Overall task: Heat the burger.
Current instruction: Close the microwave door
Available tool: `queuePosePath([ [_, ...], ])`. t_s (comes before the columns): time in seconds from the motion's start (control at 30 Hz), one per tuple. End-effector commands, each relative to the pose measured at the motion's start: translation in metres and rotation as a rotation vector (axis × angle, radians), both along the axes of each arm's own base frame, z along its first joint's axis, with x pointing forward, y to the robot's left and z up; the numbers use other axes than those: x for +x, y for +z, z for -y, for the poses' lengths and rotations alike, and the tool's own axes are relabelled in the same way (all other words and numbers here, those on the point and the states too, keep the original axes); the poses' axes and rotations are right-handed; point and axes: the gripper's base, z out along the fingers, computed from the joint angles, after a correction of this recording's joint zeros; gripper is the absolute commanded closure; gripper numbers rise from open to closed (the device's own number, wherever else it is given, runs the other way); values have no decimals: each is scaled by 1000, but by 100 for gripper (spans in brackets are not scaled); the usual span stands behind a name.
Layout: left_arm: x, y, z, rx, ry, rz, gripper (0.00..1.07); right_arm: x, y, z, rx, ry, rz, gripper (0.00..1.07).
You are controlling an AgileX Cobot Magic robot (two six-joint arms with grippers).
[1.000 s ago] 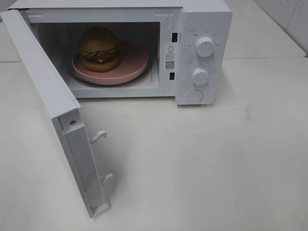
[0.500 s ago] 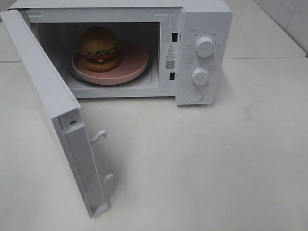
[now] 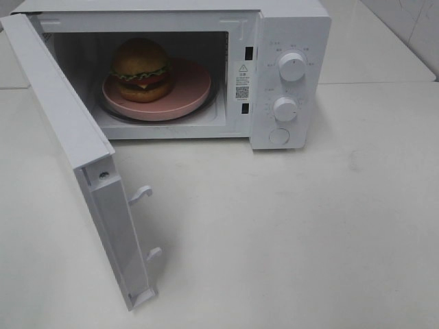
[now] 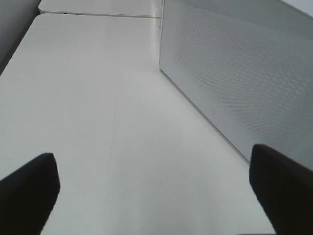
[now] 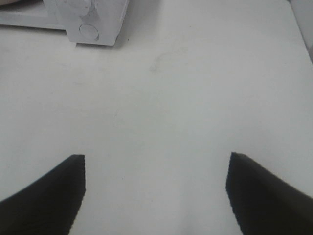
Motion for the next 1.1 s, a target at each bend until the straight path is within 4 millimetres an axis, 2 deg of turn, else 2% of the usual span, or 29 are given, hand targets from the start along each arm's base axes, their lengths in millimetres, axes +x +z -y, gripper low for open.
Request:
queuePosePath([
  [0.03, -2, 1, 0, 1, 4, 29, 9, -14, 0, -1, 2, 15, 89, 31],
  [0.13, -2, 1, 0, 1, 4, 29, 9, -20, -1, -1, 12, 18, 125, 31],
  [1.1, -2, 1, 0, 0, 3, 29, 9, -19, -1, -1, 17, 18, 123, 31],
])
